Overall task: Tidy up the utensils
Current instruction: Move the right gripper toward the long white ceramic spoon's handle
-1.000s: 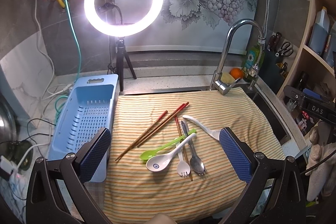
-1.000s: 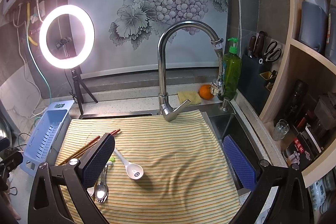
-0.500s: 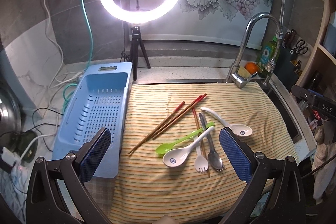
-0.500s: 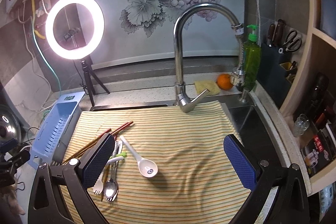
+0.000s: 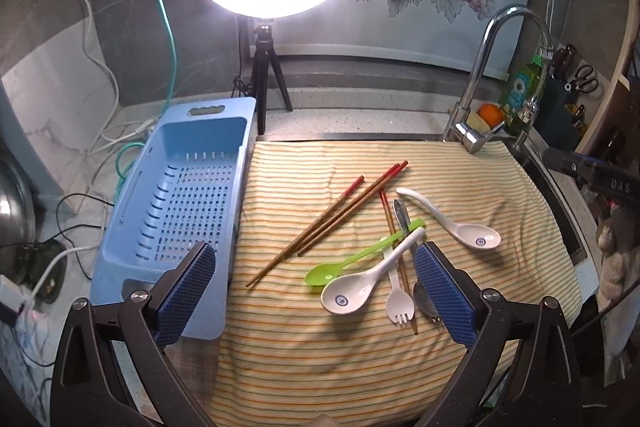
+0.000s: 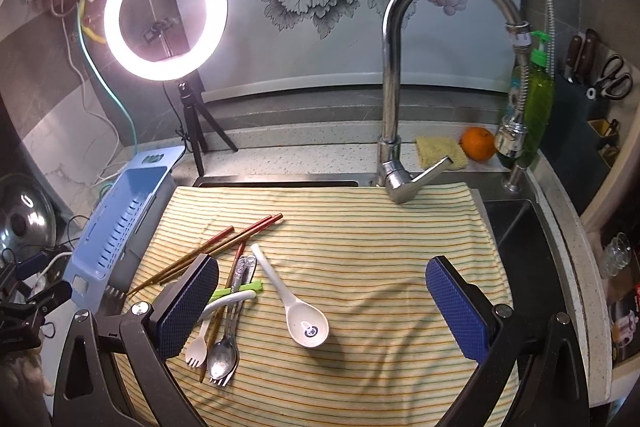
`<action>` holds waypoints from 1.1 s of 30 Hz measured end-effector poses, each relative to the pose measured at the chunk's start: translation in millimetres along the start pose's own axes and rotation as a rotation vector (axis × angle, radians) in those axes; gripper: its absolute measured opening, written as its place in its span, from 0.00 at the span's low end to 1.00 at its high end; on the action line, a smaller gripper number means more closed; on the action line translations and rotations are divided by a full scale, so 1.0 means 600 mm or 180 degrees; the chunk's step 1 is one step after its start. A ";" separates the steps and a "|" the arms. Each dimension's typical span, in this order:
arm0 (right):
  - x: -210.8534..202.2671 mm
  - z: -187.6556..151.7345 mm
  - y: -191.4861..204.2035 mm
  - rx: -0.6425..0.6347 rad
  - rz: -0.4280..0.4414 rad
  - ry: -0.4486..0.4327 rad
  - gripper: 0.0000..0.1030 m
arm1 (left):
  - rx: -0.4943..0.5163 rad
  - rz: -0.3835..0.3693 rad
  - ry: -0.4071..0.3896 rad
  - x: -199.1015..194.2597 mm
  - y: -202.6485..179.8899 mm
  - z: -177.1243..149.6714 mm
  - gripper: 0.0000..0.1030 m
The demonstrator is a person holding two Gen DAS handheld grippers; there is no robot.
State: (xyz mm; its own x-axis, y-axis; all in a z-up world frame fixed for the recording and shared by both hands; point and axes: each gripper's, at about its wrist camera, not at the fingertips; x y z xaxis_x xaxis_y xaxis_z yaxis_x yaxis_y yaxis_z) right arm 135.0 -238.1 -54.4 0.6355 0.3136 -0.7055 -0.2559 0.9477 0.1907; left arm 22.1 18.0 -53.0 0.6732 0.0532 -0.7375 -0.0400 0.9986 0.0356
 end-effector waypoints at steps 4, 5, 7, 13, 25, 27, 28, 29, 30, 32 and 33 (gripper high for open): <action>0.030 0.010 -0.011 -0.0016 0.0100 0.0161 0.99 | 0.0008 -0.0031 0.0047 0.008 -0.018 -0.007 0.94; 0.040 0.013 -0.014 -0.0020 0.0149 0.0220 0.99 | 0.0000 -0.0037 0.0057 0.010 -0.021 -0.008 0.94; 0.058 0.015 -0.019 -0.0057 0.0264 0.0350 0.99 | -0.0016 -0.0046 0.0080 0.015 -0.029 -0.012 0.94; 0.119 0.017 -0.034 -0.0109 0.0541 0.0821 0.85 | -0.0101 -0.0079 0.0147 0.034 -0.063 -0.023 0.90; 0.236 -0.013 -0.040 -0.0364 0.0896 0.1816 0.51 | -0.0382 -0.0050 0.0299 0.057 -0.119 -0.054 0.82; 0.250 -0.020 -0.044 -0.0390 0.0915 0.1967 0.46 | -0.0429 -0.0033 0.0315 0.057 -0.125 -0.059 0.82; 0.258 -0.023 -0.048 -0.0342 0.0965 0.2076 0.43 | -0.0455 -0.0024 0.0321 0.057 -0.128 -0.061 0.82; 0.263 -0.024 -0.051 -0.0300 0.0992 0.2148 0.41 | -0.0474 -0.0016 0.0326 0.057 -0.131 -0.063 0.82; 0.269 -0.027 -0.056 -0.0249 0.1012 0.2235 0.40 | -0.0492 -0.0008 0.0331 0.057 -0.134 -0.065 0.82; 0.273 -0.031 -0.061 -0.0231 0.1036 0.2332 0.38 | -0.0530 0.0008 0.0344 0.058 -0.140 -0.068 0.82; 0.274 -0.035 -0.063 -0.0240 0.1056 0.2385 0.35 | -0.0546 0.0013 0.0350 0.058 -0.143 -0.069 0.82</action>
State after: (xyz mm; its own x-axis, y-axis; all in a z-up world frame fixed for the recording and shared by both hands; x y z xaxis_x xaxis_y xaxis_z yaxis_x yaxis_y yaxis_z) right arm 233.8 -223.6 -191.7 -0.1298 0.4287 -0.8941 -0.4102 0.7977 0.4420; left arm 18.3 -65.8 -109.4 0.5885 0.0471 -0.8071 -0.1742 0.9822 -0.0698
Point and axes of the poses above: each gripper's, at about its wrist camera, not at the fingertips, and x roughly the way its jaws point, y to its left, z to its top, and after that the axes turned 6 degrees about x, right-handed
